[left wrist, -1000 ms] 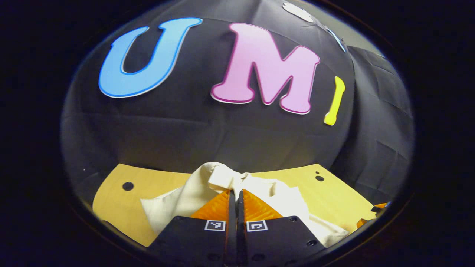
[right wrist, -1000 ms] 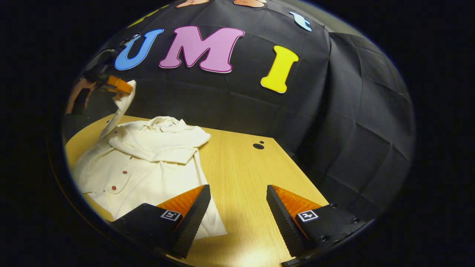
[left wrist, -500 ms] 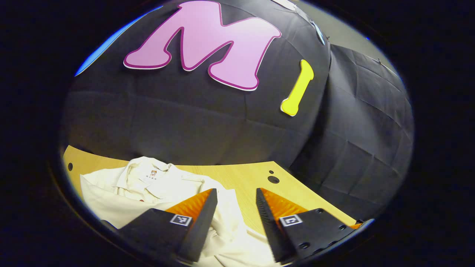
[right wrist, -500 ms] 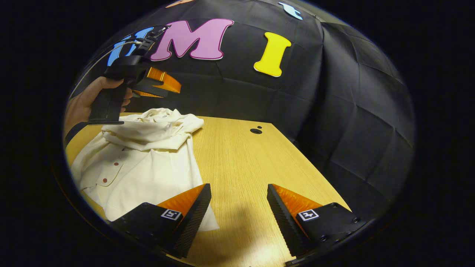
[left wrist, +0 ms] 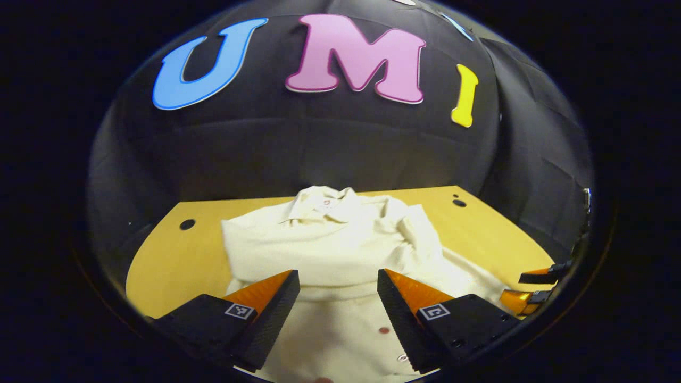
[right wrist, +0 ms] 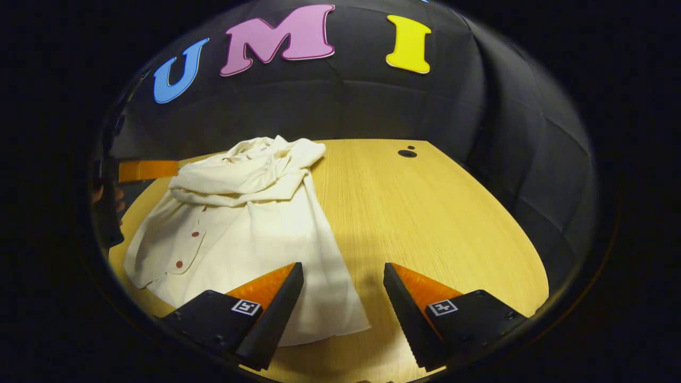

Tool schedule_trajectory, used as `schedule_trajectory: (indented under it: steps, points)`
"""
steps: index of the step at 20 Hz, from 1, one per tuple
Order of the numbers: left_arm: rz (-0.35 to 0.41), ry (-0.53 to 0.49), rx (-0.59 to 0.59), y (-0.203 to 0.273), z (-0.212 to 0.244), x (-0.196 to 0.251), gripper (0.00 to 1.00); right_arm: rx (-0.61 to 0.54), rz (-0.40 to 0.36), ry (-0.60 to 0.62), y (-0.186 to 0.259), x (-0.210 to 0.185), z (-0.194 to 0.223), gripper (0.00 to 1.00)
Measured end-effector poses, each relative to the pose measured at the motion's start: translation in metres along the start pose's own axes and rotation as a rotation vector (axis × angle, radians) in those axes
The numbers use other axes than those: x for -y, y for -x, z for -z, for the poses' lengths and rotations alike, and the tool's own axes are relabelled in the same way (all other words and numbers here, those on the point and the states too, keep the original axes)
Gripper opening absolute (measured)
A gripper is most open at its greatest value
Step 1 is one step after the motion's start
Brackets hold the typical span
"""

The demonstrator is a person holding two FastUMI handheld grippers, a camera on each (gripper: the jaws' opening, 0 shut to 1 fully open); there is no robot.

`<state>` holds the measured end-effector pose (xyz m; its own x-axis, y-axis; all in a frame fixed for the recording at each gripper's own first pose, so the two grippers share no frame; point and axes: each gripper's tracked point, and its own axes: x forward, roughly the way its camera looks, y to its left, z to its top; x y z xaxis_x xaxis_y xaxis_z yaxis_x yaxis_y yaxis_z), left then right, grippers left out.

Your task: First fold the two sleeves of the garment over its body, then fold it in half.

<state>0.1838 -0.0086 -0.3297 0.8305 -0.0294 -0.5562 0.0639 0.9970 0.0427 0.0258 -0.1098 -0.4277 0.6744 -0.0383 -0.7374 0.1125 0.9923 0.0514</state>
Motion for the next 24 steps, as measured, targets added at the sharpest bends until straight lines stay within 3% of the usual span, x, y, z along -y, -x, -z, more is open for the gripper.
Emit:
schedule_trajectory:
  steps: [4,6,9,15,16,18,19,20,21,22,24]
  points:
    - [-0.154,0.067,-0.165,0.058,0.081,-0.080,0.96,-0.060,0.003,0.020,-0.002,-0.004,0.015,0.98]
    - [-0.194,0.079,-0.258,0.082,0.120,-0.099,0.96,-0.062,0.010,0.025,-0.003,-0.004,0.015,0.96]
    - [-0.215,0.056,-0.332,0.104,0.154,-0.109,0.96,-0.082,0.032,0.028,0.000,-0.001,0.015,0.96]
    - [-0.165,0.066,-0.395,0.116,0.181,-0.092,0.97,-0.114,0.018,-0.002,0.001,-0.009,0.021,0.96]
    - [-0.141,0.092,-0.395,0.115,0.179,-0.084,0.91,-0.117,0.012,-0.015,0.002,-0.012,0.020,0.90]
    - [-0.118,0.093,-0.401,0.113,0.180,-0.079,0.64,-0.112,0.007,-0.014,0.000,-0.016,0.019,0.74]
    - [-0.099,0.094,-0.405,0.112,0.180,-0.075,0.60,-0.118,-0.002,-0.015,-0.002,-0.021,0.020,0.72]
    - [-0.087,0.105,-0.404,0.111,0.178,-0.072,0.42,-0.120,-0.010,-0.013,-0.001,-0.025,0.020,0.52]
    - [-0.076,0.113,-0.404,0.109,0.176,-0.068,0.35,-0.127,-0.022,-0.011,-0.001,-0.031,0.021,0.51]
    - [-0.073,0.117,-0.406,0.107,0.175,-0.066,0.19,-0.130,-0.023,-0.004,-0.001,-0.036,0.021,0.26]
    - [-0.035,0.127,-0.401,0.103,0.172,-0.059,0.11,-0.124,-0.017,0.045,0.000,-0.041,0.020,0.07]
